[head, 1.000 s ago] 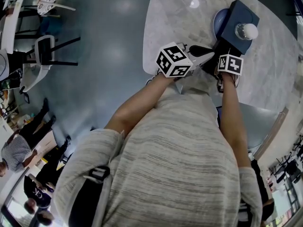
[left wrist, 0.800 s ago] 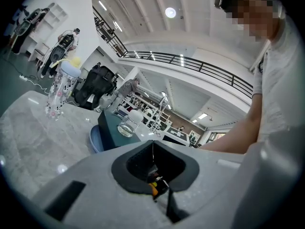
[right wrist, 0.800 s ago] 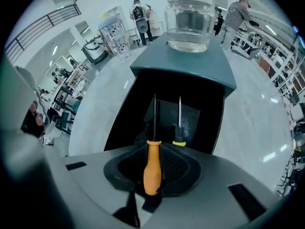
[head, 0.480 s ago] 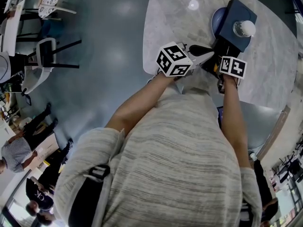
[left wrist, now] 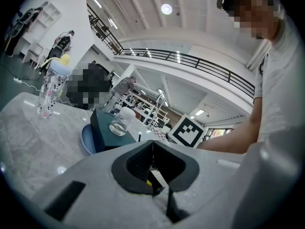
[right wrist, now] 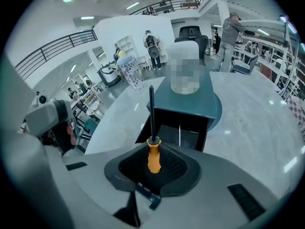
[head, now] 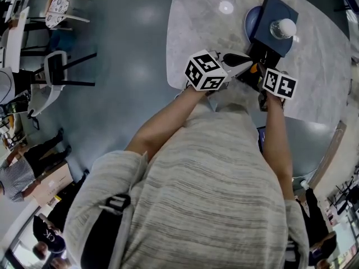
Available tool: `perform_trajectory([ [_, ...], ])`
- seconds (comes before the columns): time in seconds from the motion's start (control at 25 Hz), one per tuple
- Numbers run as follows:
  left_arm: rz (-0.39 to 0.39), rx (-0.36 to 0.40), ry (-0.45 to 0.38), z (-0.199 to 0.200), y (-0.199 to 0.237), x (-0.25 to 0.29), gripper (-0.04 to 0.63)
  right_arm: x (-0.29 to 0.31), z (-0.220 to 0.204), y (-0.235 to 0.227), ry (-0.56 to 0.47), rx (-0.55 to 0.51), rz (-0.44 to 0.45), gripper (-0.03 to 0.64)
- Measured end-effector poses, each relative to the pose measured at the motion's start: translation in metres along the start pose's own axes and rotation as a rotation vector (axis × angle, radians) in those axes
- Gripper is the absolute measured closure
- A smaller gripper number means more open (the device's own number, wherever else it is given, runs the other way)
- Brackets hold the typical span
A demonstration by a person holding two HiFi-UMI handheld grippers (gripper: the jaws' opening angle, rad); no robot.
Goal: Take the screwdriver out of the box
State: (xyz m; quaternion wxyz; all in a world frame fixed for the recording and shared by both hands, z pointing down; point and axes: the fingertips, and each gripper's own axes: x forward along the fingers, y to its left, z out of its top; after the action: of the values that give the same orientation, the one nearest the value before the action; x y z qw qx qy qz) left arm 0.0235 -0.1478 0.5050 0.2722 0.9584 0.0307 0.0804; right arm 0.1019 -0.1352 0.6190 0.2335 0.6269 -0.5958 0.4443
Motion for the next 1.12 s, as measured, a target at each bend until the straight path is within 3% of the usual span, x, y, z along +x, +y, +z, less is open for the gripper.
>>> perform_trajectory([
  [0.6,-0.008,0.063,0.025,0.005,-0.023,0.016,0.58,-0.071,0.054,0.008,-0.45,-0.144,0.035,0.549],
  [1.12,-0.008,0.116,0.059,0.015,-0.032,0.043,0.58,-0.128,0.085,-0.004,-0.653,-0.152,0.058,0.549],
])
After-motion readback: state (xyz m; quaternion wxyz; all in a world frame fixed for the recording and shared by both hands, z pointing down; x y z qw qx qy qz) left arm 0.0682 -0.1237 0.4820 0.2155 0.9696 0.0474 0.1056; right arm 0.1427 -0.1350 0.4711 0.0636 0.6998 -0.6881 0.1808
